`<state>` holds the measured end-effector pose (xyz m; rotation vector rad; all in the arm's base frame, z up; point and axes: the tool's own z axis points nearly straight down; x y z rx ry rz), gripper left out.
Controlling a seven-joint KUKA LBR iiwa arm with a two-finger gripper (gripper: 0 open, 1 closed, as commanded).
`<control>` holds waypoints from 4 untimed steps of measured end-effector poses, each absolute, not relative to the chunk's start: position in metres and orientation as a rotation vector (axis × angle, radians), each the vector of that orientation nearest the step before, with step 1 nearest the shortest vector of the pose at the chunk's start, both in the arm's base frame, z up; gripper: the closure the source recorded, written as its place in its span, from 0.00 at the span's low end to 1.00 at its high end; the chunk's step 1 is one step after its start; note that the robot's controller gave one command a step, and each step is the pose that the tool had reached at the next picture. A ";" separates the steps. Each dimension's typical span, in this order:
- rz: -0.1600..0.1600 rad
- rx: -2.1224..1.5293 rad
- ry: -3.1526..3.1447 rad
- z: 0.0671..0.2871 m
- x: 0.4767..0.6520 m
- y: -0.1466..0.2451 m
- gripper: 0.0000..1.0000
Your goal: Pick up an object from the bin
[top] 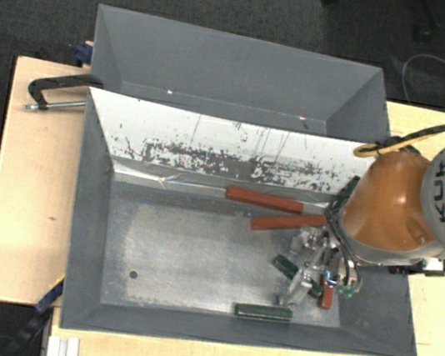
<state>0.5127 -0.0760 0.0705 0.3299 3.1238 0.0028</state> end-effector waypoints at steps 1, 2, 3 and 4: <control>0.003 0.329 3.122 0.071 0.514 -0.075 0.00; 0.003 0.330 3.122 0.071 0.514 -0.075 1.00; 0.002 0.328 3.112 0.160 0.517 -0.075 1.00; 0.002 0.327 3.117 0.170 0.518 -0.074 1.00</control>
Offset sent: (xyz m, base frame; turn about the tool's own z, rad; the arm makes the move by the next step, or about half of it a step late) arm 0.0000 0.0000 0.0000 0.0000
